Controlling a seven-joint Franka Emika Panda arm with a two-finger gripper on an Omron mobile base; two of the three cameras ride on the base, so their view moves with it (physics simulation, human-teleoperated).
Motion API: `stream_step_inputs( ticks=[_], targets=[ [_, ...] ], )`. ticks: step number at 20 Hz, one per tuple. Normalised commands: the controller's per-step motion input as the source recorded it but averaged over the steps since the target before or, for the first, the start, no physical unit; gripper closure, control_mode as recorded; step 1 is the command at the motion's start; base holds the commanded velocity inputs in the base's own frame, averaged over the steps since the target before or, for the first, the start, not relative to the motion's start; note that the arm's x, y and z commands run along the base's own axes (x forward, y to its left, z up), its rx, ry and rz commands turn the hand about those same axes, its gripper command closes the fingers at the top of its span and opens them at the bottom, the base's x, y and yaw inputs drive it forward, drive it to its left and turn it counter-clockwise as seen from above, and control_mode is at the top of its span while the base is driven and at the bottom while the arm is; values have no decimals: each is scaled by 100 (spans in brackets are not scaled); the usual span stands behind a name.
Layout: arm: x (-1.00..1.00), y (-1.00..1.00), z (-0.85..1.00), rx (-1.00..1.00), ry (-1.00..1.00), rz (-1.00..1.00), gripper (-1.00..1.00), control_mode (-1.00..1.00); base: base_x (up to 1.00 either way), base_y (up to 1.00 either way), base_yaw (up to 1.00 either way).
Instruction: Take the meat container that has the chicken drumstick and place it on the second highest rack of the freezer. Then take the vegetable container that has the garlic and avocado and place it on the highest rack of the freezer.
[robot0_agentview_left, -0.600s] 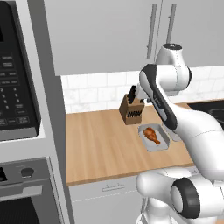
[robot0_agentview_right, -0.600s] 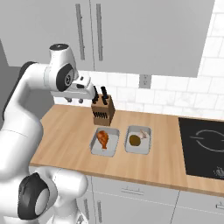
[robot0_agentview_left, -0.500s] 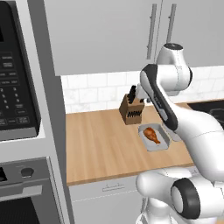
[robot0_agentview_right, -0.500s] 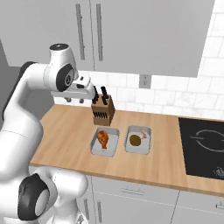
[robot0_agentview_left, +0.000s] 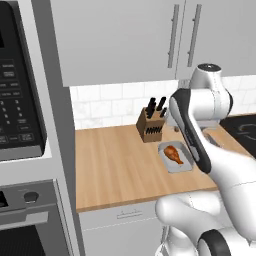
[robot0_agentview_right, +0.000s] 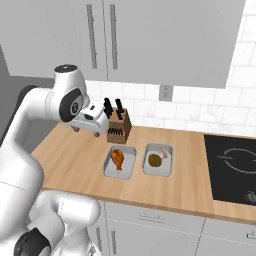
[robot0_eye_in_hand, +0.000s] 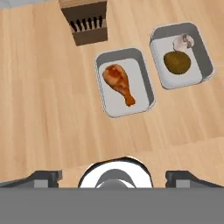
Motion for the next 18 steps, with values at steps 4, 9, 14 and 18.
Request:
stream_step_inputs(
  ticks=[4, 9, 14, 18],
  targets=[
    [-28, -15, -51, 9, 0, -57, -100, -100, 0, 0, 0],
    [-41, -41, -60, 9, 0, -53, -100, -100, 0, 0, 0],
    [-20, -72, -55, 5, 0, -44, -100, -100, 0, 0, 0],
    [7, -94, -39, 9, 1, -38, -100, -100, 0, 0, 0]
  ],
)
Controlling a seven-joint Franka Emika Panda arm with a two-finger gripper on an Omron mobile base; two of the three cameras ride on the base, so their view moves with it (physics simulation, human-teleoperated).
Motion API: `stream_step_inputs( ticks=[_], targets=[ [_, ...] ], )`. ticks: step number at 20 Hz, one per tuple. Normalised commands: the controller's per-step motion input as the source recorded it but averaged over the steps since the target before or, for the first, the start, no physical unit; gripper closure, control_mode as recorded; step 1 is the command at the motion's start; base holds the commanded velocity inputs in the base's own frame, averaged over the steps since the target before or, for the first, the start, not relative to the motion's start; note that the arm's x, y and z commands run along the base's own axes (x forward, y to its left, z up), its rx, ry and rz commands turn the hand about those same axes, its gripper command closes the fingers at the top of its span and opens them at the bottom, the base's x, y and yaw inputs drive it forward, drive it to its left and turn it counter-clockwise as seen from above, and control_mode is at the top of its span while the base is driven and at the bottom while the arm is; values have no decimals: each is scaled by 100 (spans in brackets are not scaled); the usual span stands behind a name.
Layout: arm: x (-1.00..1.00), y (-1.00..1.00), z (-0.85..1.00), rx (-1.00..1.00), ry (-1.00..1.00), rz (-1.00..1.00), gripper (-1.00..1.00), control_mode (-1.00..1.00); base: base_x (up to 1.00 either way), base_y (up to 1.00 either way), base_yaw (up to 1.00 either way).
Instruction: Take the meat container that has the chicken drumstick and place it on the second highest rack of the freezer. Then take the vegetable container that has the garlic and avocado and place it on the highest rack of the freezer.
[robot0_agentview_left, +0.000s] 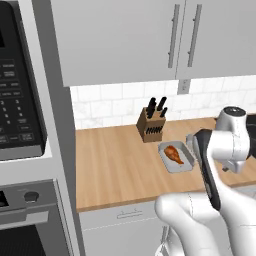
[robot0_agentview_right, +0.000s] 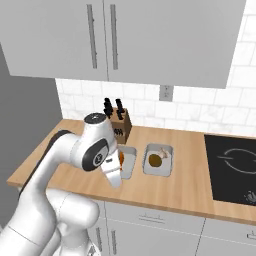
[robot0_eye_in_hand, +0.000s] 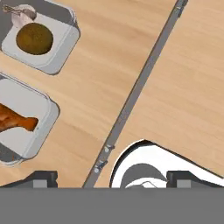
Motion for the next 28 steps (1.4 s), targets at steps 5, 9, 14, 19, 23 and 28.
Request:
stream_step_inputs(
  ticks=[5, 9, 14, 19, 23, 28],
  targets=[
    [11, -100, -28, 11, 1, -33, -100, -100, 0, 0, 0],
    [9, -96, -16, 11, 3, -21, -100, -100, 0, 0, 0],
    [5, -63, -6, 5, 0, -12, -100, -100, 0, 0, 0],
    [43, -17, 0, 12, 0, -4, -100, -100, 0, 0, 0],
    [72, 0, 1, 12, 0, 0, -100, -100, 0, 0, 0],
    [82, 0, -2, 5, 1, 0, -100, -100, 0, 0, 0]
  ],
)
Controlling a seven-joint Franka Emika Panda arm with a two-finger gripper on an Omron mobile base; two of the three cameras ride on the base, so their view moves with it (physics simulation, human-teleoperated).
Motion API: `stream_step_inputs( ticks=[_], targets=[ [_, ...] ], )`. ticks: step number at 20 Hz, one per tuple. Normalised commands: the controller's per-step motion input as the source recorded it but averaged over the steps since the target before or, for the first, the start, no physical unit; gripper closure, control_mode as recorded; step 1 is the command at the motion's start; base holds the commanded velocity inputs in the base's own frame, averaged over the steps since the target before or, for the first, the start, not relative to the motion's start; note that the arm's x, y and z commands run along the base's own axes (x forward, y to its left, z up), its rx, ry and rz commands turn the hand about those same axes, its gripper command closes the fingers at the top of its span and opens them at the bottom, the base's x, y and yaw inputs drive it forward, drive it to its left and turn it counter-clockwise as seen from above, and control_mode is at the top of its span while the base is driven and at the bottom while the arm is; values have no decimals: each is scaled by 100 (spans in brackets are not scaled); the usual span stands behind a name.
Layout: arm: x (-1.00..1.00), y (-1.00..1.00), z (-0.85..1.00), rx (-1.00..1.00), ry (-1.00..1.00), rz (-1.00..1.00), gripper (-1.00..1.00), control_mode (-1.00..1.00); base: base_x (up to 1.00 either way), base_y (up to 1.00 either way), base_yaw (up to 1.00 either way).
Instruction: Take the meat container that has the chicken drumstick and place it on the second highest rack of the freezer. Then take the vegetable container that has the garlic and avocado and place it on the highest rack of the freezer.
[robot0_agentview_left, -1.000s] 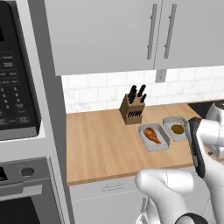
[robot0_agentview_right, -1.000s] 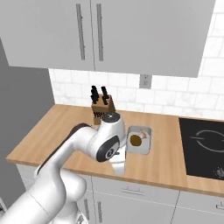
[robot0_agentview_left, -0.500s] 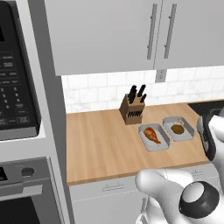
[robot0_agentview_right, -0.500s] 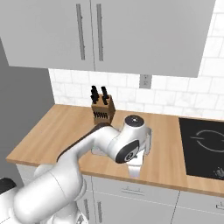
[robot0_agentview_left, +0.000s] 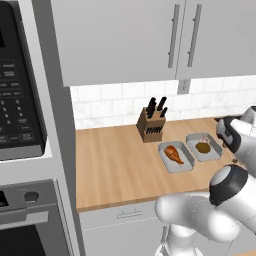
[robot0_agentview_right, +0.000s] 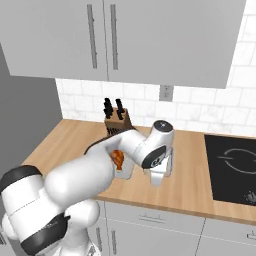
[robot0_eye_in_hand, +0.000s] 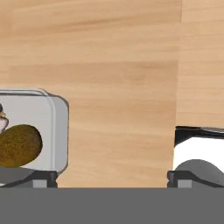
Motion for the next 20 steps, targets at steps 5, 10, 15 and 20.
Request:
stream_step_inputs(
  ticks=[5, 10, 15, 20],
  targets=[
    [51, 0, -9, 0, 0, -2, -100, -100, 0, 0, 0],
    [29, 0, -34, 0, 0, 0, -100, -100, 0, 0, 0],
    [19, 0, -48, 0, 0, 0, -100, -100, 0, 0, 0],
    [11, 0, -37, 0, 0, 0, -100, -100, 0, 0, 0]
  ],
)
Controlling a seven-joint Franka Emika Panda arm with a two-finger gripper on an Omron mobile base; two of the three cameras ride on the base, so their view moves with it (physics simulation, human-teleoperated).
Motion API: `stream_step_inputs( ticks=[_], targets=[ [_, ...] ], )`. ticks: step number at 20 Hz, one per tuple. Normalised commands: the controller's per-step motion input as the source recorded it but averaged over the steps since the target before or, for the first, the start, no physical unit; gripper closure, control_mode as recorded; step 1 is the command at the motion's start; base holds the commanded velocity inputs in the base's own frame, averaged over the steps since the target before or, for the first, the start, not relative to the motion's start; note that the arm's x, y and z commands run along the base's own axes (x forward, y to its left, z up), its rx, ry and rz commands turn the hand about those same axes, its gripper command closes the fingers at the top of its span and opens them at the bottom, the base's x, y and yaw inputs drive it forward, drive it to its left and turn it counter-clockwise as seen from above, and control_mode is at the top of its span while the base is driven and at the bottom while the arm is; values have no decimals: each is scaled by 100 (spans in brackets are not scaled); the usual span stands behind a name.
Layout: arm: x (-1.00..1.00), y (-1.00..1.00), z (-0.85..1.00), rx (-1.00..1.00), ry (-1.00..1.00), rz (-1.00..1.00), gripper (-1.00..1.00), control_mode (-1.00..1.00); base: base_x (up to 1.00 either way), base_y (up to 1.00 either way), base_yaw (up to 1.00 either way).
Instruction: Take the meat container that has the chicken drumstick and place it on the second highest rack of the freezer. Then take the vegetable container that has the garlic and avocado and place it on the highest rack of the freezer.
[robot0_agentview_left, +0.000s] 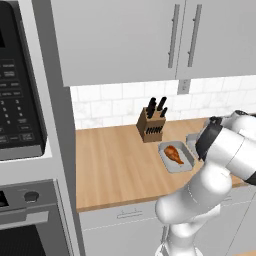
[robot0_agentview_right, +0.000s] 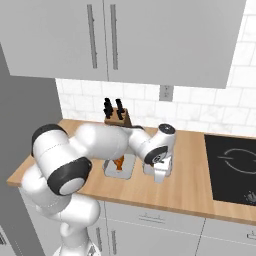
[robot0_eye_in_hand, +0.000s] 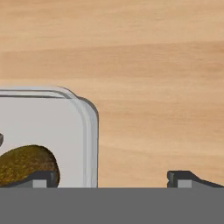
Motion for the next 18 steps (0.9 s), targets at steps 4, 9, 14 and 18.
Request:
stream_step_inputs(
  ticks=[4, 9, 14, 18],
  targets=[
    [12, 0, -18, 0, 0, 0, -100, -100, 0, 0, 0],
    [6, 0, -19, 0, 0, 0, -100, -100, 0, 0, 0],
    [1, 1, -7, 0, 0, 0, 100, -100, 0, 0, 0],
    [0, 13, -1, 0, -1, 0, 100, -100, 0, 0, 0]
  ],
)
